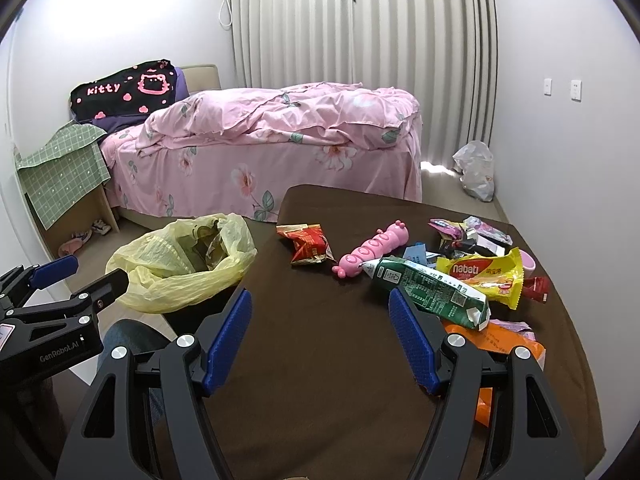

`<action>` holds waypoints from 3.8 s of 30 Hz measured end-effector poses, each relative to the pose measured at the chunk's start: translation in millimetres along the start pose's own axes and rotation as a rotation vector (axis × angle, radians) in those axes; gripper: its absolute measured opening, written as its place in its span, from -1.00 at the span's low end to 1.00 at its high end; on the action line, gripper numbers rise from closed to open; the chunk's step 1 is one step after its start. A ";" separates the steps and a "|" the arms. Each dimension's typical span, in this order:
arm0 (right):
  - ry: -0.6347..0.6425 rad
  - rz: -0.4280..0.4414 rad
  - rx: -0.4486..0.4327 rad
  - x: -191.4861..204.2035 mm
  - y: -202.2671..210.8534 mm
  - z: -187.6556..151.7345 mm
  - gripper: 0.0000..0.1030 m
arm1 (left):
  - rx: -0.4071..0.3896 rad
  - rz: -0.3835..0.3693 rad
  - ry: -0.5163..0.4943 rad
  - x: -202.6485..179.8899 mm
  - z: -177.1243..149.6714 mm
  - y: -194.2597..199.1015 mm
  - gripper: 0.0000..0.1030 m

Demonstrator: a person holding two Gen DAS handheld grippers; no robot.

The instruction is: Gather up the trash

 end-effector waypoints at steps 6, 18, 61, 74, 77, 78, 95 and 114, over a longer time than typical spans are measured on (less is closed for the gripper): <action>0.000 -0.002 0.001 0.1 0.2 0.3 0.30 | 0.000 0.000 0.001 0.9 0.0 -0.3 0.56; 0.000 0.000 0.001 0.5 0.3 -0.3 0.30 | -0.001 -0.001 0.001 1.6 0.0 -0.2 0.56; 0.059 -0.108 0.140 -174.2 -44.5 -43.2 0.30 | 0.315 -0.272 0.058 -128.4 59.0 -228.1 -0.02; 0.179 0.167 0.275 -150.6 -113.8 2.1 0.30 | 0.334 -0.428 0.009 -135.8 32.0 -191.5 -0.61; 0.122 0.190 0.336 -159.2 -141.5 -3.4 0.30 | 0.319 -0.436 0.005 -132.7 24.6 -178.4 -0.61; 0.089 0.204 0.354 -162.0 -147.4 -6.9 0.30 | 0.310 -0.435 0.005 -131.2 22.8 -174.3 -0.60; 0.179 0.272 0.347 -107.0 -114.8 7.8 0.30 | 0.294 -0.430 0.067 -116.8 10.2 -165.7 -0.60; 0.228 0.247 0.309 -96.0 -140.8 32.1 0.17 | 0.282 -0.440 0.113 -105.3 9.9 -156.0 -0.40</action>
Point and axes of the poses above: each gripper's, at about its wrist camera, not at the fingertips, and y roughly against the way its jaws point, x to its left, z to its top, the point moved 8 cm from there along -y, roughly the way its jaws point, and after that the axes turned 1 degree about z, right-handed, at the moved point
